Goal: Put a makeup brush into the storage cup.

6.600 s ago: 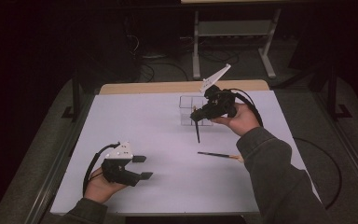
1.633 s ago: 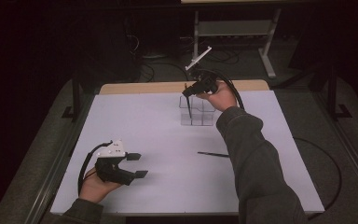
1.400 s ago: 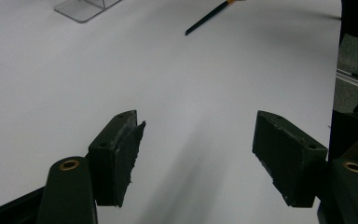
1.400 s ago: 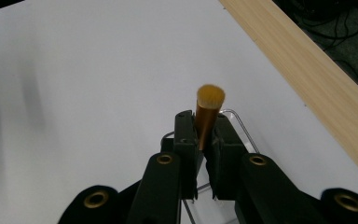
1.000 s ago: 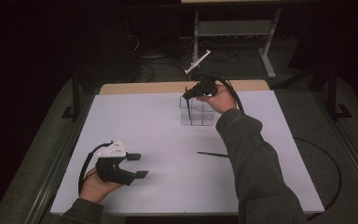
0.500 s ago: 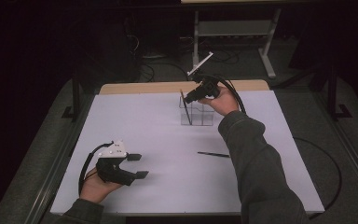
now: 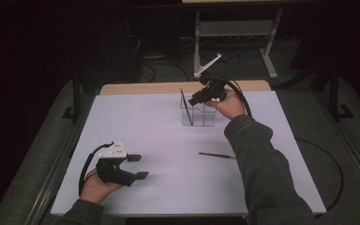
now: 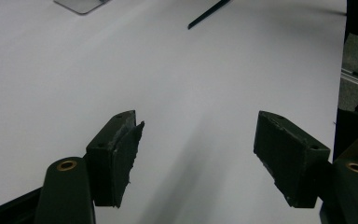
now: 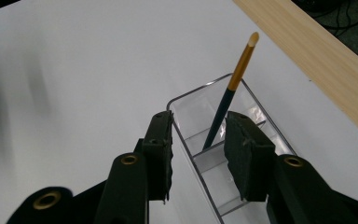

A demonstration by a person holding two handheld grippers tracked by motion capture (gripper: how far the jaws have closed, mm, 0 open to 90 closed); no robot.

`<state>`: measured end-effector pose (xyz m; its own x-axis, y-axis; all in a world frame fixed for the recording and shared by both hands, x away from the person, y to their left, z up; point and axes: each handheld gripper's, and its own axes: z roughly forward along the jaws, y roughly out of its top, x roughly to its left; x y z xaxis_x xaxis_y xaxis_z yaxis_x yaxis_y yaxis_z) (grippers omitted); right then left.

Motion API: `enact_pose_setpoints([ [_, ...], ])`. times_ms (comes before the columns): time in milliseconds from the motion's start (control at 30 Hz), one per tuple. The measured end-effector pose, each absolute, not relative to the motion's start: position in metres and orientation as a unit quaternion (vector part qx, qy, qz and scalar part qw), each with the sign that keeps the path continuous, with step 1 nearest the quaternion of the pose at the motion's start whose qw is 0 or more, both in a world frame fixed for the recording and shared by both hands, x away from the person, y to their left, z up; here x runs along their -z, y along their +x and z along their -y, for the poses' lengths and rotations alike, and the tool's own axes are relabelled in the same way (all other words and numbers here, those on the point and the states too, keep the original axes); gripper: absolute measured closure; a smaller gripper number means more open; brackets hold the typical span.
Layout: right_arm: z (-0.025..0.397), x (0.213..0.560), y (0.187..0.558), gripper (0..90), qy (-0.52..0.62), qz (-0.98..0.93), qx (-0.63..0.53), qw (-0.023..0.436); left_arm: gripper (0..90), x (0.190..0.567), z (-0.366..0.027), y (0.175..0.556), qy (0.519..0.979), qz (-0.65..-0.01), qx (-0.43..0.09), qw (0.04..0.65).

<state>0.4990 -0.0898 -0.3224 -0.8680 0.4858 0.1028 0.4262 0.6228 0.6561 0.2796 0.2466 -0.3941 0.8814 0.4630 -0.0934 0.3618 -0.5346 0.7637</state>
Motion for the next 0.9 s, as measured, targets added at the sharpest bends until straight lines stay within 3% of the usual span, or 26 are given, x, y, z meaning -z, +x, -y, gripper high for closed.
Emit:
enact_pose_setpoints([
  [900, 0.109, 0.326, 0.473, 43.1, 0.261, -0.895, -0.359, 0.04, 25.7, 0.394, -0.247, 0.283, 0.866, -0.247, -0.063, 0.43],
])
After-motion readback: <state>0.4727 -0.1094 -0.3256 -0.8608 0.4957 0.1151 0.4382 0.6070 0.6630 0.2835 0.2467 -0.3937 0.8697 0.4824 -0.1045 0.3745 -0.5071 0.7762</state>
